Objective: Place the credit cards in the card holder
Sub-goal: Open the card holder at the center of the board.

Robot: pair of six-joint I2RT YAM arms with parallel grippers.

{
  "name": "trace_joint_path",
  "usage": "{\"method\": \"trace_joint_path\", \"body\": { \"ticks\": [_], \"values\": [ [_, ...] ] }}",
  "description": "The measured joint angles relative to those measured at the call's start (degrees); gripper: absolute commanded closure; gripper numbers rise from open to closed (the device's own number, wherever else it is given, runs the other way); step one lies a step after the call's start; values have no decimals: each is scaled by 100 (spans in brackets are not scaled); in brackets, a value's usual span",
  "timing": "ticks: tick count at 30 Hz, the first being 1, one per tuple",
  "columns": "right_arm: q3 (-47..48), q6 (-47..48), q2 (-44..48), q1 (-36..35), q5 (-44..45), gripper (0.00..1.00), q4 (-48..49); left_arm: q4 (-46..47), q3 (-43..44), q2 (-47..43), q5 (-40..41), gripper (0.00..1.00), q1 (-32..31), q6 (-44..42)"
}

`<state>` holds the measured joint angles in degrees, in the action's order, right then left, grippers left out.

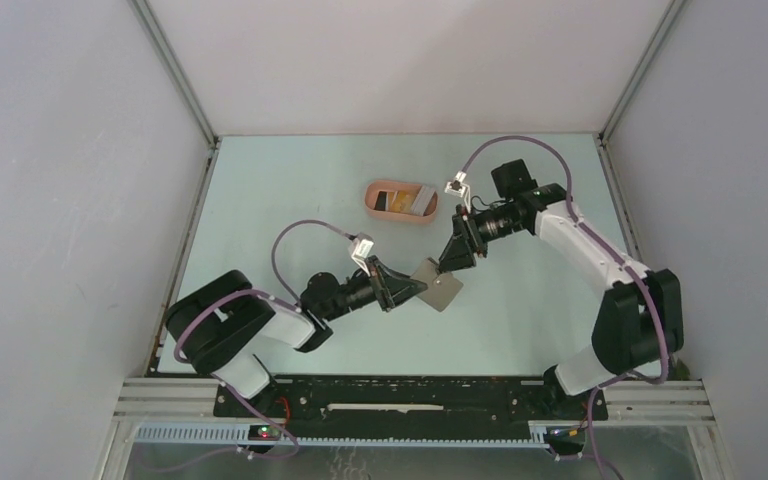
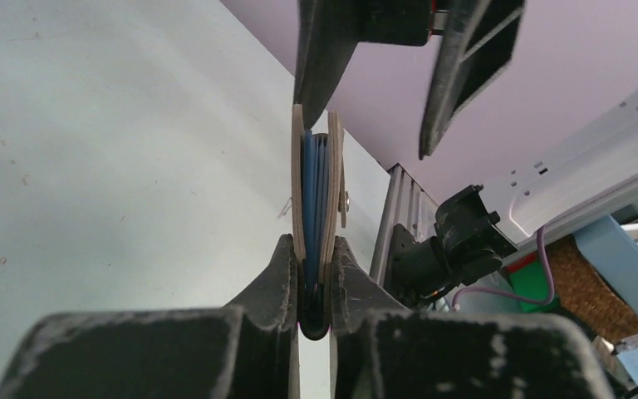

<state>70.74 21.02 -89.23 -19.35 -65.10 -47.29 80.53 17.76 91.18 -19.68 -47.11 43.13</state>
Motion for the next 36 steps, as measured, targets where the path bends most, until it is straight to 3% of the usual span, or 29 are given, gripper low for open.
{"method": "trace_joint_path", "body": {
  "ticks": [5, 11, 15, 19, 29, 36],
  "values": [
    [-227, 232, 1005, -114, 898, 32, 81, -741, -72, -529, 234, 100, 22, 345],
    [-898, 310, 2114, -1014, 2470, 39, 656, -2811, 116, -1449, 671, 100, 17, 715],
    [-1128, 232, 1978, -1410, 3265, 44, 953, -3991, 540, -1615, 1014, 100, -44, 859],
    [-1143, 44, 1633, -1587, 3703, 44, 1167, -4544, 785, -1633, 1204, 100, -144, 905],
    [-1145, -474, 1043, -2065, 4413, 47, 1611, -4994, 918, -1633, 1434, 100, -264, 955],
    [-1145, -588, 852, -2155, 4802, 58, 1751, -5219, 918, -1740, 1547, 100, -269, 990]
  ]
}}
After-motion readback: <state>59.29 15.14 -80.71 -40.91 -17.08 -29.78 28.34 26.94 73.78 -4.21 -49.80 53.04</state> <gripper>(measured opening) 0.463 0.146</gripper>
